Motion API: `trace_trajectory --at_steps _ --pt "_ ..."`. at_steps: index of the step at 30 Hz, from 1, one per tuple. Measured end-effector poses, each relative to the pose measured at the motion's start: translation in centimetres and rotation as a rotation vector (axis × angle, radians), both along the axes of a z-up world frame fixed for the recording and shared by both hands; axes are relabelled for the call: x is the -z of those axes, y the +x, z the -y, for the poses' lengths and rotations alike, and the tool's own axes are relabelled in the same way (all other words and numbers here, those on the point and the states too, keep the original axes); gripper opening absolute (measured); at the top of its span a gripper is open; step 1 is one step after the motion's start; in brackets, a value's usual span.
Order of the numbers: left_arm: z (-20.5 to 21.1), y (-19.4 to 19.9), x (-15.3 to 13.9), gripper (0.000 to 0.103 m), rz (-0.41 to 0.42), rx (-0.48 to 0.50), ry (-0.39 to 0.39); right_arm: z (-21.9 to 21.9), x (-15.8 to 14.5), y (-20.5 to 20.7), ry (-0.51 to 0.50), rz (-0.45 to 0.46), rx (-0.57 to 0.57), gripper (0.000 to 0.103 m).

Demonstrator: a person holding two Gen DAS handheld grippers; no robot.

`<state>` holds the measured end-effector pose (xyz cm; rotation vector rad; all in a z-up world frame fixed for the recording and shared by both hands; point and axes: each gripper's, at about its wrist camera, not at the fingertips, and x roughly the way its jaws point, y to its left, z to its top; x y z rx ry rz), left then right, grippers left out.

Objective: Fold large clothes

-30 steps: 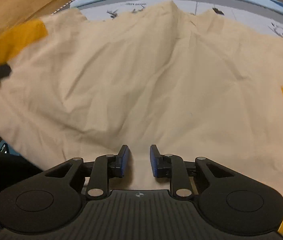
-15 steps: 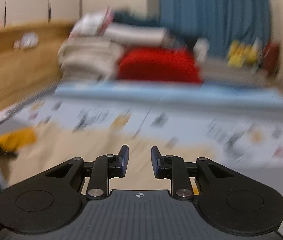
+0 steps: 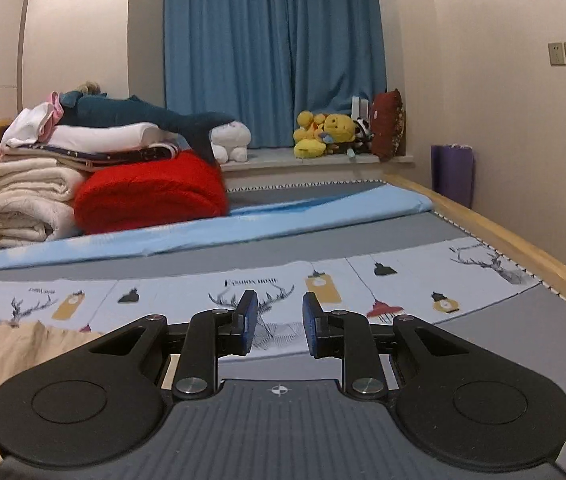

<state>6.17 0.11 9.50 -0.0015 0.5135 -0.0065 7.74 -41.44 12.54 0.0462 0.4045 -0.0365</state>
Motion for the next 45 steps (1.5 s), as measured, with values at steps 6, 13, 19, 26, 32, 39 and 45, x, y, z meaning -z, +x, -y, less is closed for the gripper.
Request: trace_trajectory --at_steps 6,13,19,26,32,39,45 --pt "15.7 0.9 2.5 0.011 -0.017 0.269 0.099 0.4 -0.5 -0.3 0.031 0.012 -0.026 0.026" --pt "24.2 2.4 12.6 0.035 -0.357 0.498 0.138 1.2 -0.2 -0.3 0.075 -0.033 -0.051 0.027" --pt "19.1 0.7 8.9 0.069 -0.271 0.618 0.002 -0.1 1.1 0.1 0.128 -0.131 -0.144 0.045" --pt "10.6 -0.9 5.9 0.07 -0.217 0.51 0.0 -3.3 2.9 1.6 0.246 -0.308 -0.297 0.054" --pt "5.6 -2.0 4.0 0.07 -0.215 0.335 0.068 -6.7 5.9 2.6 0.095 -0.489 -0.288 0.053" --pt "2.5 -1.3 2.7 0.07 -0.242 0.277 0.084 -8.6 7.0 1.3 0.019 -0.55 -0.318 0.007" --pt "1.8 0.9 3.5 0.07 -0.262 0.29 0.033 -6.2 2.2 -1.8 0.208 -0.357 -0.383 0.002"
